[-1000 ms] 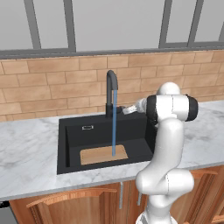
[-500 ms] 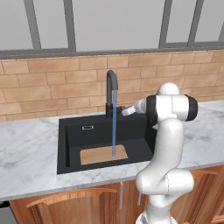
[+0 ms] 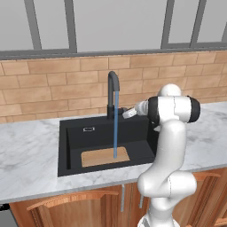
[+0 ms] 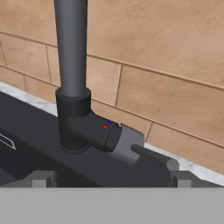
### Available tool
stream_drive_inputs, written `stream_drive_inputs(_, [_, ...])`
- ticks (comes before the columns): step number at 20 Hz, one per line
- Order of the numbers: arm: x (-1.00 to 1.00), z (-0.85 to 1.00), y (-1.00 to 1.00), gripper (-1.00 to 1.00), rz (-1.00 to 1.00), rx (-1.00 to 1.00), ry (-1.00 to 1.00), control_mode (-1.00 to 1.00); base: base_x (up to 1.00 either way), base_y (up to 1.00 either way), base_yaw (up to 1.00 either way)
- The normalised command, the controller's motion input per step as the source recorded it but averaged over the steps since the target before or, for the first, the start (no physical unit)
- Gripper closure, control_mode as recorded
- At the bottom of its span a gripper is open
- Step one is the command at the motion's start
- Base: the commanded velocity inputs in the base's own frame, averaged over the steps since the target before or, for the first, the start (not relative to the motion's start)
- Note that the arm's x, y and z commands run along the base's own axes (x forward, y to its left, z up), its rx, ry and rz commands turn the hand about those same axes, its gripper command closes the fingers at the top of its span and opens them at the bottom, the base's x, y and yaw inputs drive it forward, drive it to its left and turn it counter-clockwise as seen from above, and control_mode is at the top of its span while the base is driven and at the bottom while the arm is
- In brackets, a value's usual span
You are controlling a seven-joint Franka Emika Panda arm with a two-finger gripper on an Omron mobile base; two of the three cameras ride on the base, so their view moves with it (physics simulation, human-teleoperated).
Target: Turn on the sink faucet with hot water and rinse the cutting board for ten seconds, then turn off the faucet. Push the cutting board to reach the water if necessary.
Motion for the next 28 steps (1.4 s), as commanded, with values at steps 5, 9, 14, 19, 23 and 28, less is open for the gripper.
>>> stream_drive_inputs(5, [0.0, 0.0, -0.07, -1.0, 0.0, 0.0, 0.0, -1.0, 0.0, 0.0, 0.0])
stream_drive_inputs(9, [0.0, 0.0, -0.11, -1.0, 0.0, 0.0, 0.0, -1.0, 0.0, 0.0, 0.0])
stream_drive_inputs(14, [0.13, 0.0, -0.04, -1.0, 0.0, 0.0, 0.0, -1.0, 0.0, 0.0, 0.0])
stream_drive_inputs(19, [0.29, 0.0, 0.0, -1.0, 0.0, 0.0, 0.0, -1.0, 0.0, 0.0, 0.0])
stream_drive_inputs(23, [0.17, 0.0, 0.0, -1.0, 0.0, 0.0, 0.0, -1.0, 0.0, 0.0, 0.0])
stream_drive_inputs(28, [0.0, 0.0, 0.0, -1.0, 0.0, 0.0, 0.0, -1.0, 0.0, 0.0, 0.0])
